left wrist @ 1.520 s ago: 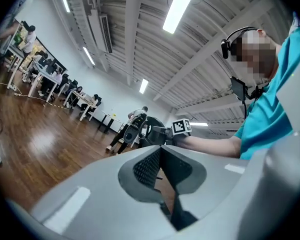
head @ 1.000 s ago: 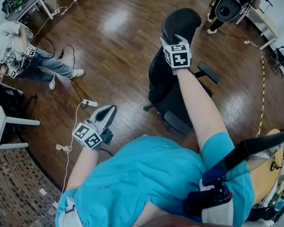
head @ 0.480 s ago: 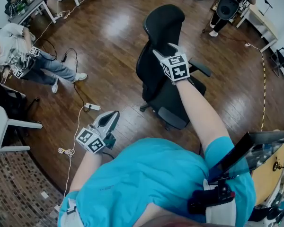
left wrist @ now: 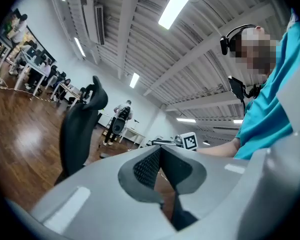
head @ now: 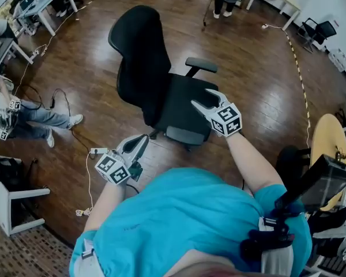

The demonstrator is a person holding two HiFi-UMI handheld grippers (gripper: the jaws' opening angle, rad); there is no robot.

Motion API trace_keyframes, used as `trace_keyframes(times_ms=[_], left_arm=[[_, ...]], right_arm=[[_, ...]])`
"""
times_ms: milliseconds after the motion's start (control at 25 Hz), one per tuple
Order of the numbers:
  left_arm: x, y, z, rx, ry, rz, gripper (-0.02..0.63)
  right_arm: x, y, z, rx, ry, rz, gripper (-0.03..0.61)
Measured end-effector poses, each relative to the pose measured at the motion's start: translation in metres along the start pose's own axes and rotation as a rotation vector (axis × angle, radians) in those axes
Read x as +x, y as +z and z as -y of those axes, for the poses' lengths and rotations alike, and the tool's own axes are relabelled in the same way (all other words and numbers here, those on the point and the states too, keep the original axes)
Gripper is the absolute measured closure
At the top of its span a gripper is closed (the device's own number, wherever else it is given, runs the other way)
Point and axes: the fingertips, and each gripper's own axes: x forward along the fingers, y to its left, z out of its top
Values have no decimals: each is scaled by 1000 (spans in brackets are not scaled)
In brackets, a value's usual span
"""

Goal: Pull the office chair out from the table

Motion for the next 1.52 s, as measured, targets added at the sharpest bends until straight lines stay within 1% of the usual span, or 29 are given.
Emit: trace_keyframes(times_ms=[120, 240, 320, 360, 440, 560, 640, 760, 880, 960, 1040, 1160, 1280, 1400, 1520], left_arm=[[26, 4, 28, 1, -104, -48, 614], [60, 8, 78, 12, -196, -93, 614], [71, 15, 114, 16, -242, -118, 614], [70, 20, 131, 16, -261, -128, 614], [66, 24, 165, 16, -296, -142, 614], [67, 6, 223, 27, -335, -155, 614], [66, -13, 265, 29, -346, -157, 614], [59, -37, 316, 15, -348, -171, 614], [48, -64, 355, 22, -364, -213, 614], [38, -73, 375, 43, -380, -222, 614], [26, -71, 387, 56, -396, -211, 614], [-3, -63, 394, 42, -403, -205, 614], [-52, -48, 387, 35, -423, -190, 614], [-110, -29, 370, 30, -448, -179, 614], [-170, -12, 345, 27, -477, -204, 614]], right_arm=[[-62, -7, -11, 65, -29, 44, 305], [-142, -6, -19, 149, -46, 104, 311], [-191, 1, -38, 178, -40, 132, 319], [-212, 7, -52, 185, -33, 145, 328], [-254, 16, -79, 181, -20, 171, 386], [-326, 14, -93, 169, -37, 219, 511], [-378, 10, -97, 164, -62, 247, 574], [-441, 11, -110, 148, -81, 276, 574], [-484, 3, -126, 158, -87, 304, 574], [-499, -4, -142, 168, -79, 312, 574], [-505, -8, -163, 173, -67, 304, 574], [-499, -6, -207, 162, -52, 285, 574], [-481, -2, -264, 153, -56, 267, 574], [-454, 9, -325, 158, -70, 261, 574], [-418, 22, -387, 191, -85, 290, 574]])
